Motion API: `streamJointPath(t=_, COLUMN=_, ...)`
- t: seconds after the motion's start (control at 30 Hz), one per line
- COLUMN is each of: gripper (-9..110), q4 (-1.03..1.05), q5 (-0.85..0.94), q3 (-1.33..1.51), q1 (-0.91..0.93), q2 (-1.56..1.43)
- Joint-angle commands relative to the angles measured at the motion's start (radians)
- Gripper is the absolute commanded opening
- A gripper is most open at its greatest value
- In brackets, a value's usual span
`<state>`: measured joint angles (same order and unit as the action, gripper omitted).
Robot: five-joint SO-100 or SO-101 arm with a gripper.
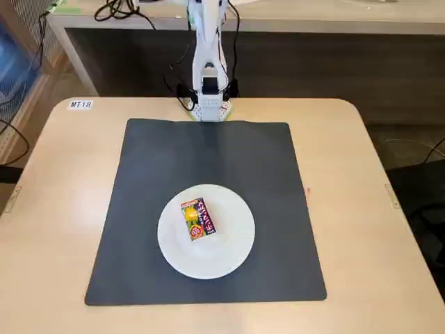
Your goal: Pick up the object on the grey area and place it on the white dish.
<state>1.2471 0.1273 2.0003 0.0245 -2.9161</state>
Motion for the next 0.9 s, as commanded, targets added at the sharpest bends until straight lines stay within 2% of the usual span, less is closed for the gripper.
streamJointPath(t=0.0, gripper=0, q4=-0.067, q5=0.008, q3=0.258, q1=0.018, q2=-0.118)
streamJointPath(t=0.3, gripper=0, q4=-0.169, q5=-0.029, q3=0.795, q1=0.021, q2=-0.422)
streamJointPath(t=0.87, gripper=0, q4=-0.304, q5=-0.035, q3=1.150, q1=0.028, q2=-0.436)
